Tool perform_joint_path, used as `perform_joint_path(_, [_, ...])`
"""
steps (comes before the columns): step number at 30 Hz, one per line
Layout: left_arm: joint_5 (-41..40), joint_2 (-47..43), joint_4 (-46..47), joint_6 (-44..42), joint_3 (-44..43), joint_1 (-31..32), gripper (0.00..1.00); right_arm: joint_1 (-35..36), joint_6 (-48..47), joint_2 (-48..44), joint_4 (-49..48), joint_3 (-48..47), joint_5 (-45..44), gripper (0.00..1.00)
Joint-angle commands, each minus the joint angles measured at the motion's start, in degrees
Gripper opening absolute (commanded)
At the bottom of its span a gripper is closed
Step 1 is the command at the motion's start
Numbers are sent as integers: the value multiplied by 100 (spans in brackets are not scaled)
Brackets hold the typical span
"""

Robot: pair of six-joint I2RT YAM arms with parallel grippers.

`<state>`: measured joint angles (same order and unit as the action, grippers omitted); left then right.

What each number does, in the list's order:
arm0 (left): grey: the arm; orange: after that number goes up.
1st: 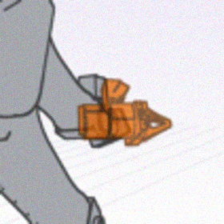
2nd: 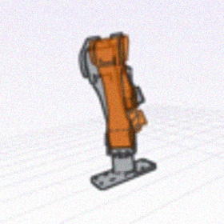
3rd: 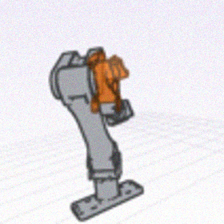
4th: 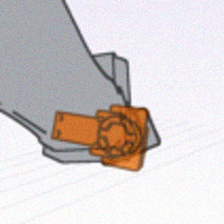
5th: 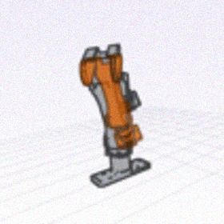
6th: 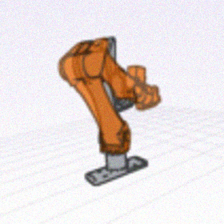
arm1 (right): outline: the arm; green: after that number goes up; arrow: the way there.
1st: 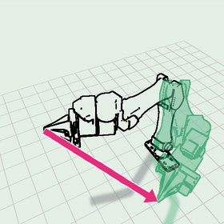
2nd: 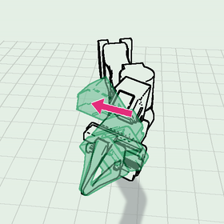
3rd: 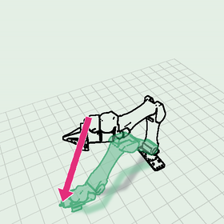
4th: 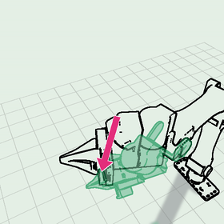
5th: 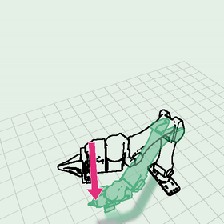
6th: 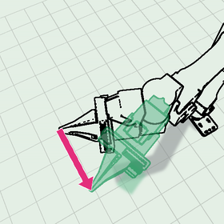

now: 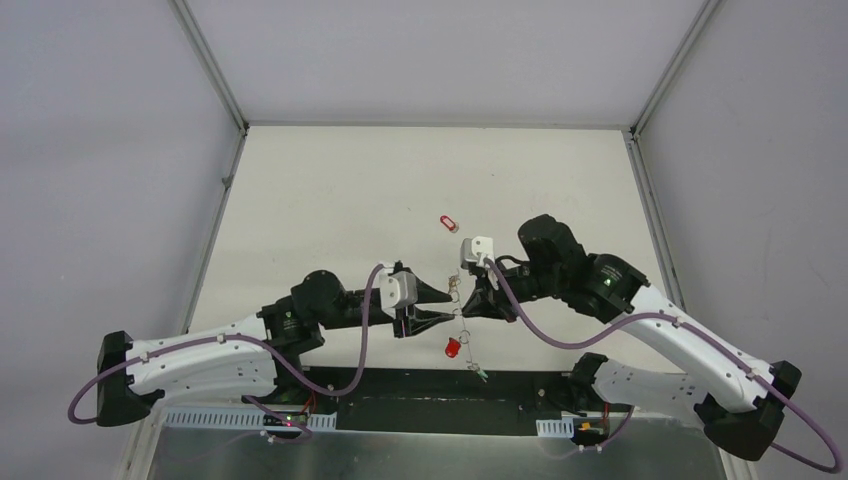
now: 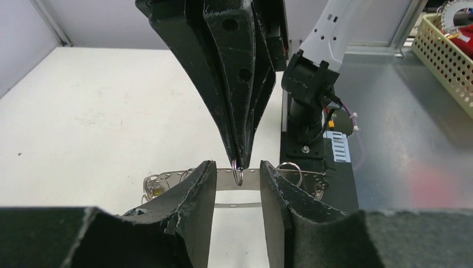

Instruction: Put the keys on the keyring

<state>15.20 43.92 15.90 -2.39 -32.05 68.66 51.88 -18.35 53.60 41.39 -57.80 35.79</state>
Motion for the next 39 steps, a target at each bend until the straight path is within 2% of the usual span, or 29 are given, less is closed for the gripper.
perform_joint_path(1, [99,386,-1275,-199,-609,48,36,7,-509,211,835,-623,6,0])
perform_joint_path(8, [260,1067,-1396,-149,-991,47,35,24,-474,439,1045,-823,168,0])
perform_joint_path(12, [381,1311,-1308,-125,-1106,50,28,34,-450,432,1035,-824,193,0])
perform_joint_path(22, [402,1094,-688,-23,-871,42,25,33,-459,431,1039,-733,132,0])
perform_joint_path(24, [390,1023,-638,-21,-828,50,20,37,-468,453,1040,-732,131,0])
perform_joint_path(27, [393,1013,-653,-50,-812,46,2,34,-468,463,1007,-739,126,0])
perform_joint_path(30, [341,1013,-653,-15,-792,42,0,33,-448,444,908,-712,88,0])
perform_joint_path(32, [201,962,-604,61,-745,49,0,36,-349,377,734,-618,-40,6])
perform_joint_path(34, [44,834,-396,137,-604,43,0,34,-227,204,430,-420,-188,17])
perform_joint_path(36, [-134,653,11,225,-380,43,0,33,-53,-78,-4,-133,-400,31])
perform_joint_path(39, [-317,397,888,391,98,44,0,33,224,-633,-798,340,-682,45])
